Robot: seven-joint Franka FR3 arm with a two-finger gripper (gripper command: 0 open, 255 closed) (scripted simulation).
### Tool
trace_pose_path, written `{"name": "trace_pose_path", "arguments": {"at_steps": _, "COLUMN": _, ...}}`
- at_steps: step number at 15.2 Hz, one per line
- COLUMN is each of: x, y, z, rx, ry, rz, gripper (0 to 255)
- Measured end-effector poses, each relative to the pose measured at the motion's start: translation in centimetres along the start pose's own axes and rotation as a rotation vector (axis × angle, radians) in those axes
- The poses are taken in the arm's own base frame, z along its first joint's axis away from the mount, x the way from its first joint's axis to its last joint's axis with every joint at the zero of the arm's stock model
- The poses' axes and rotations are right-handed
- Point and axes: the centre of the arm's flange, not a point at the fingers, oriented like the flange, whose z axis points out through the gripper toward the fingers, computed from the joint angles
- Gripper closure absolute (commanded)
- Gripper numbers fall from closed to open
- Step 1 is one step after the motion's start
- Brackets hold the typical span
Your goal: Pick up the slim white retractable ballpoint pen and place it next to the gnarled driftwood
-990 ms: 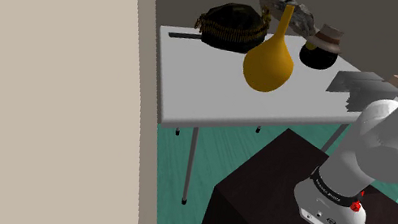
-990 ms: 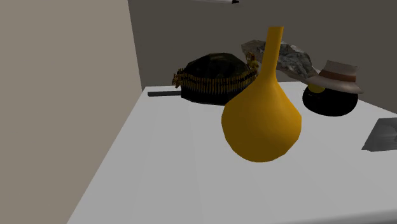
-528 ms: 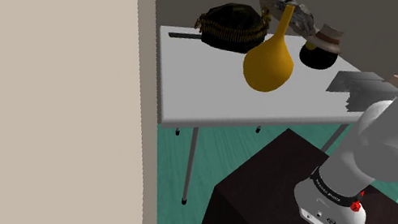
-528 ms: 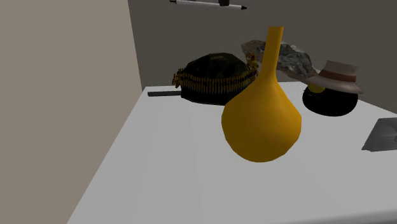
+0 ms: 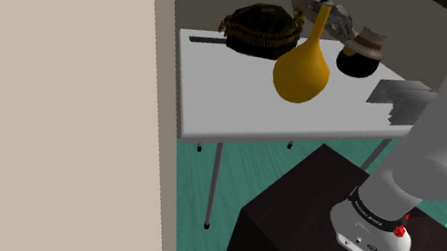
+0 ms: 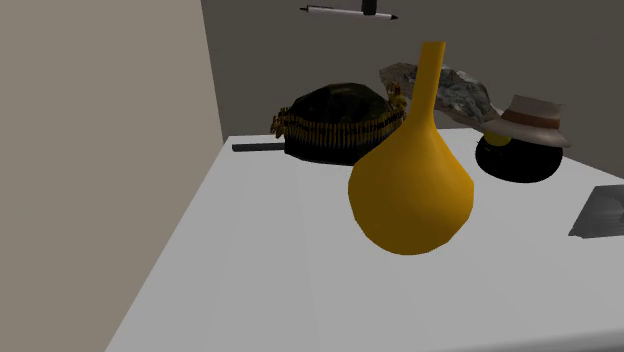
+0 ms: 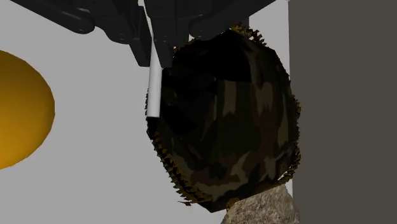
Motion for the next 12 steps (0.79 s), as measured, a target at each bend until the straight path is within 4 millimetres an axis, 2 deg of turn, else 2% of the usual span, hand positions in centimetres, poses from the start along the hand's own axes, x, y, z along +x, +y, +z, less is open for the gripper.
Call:
{"name": "trace_pose_path", "arguments": {"at_steps": 6, "x": -3.9, "y": 6.5, "z": 2.1, "rx": 0.000, "ry": -0.001, "rz": 0.001, "gripper": 255}}
{"name": "trace_pose_path", "arguments": {"at_steps": 12, "x": -4.0, "y": 6.4, "z": 5.3, "rx": 0.000, "ry": 0.000, "rz": -0.002, "gripper": 255}}
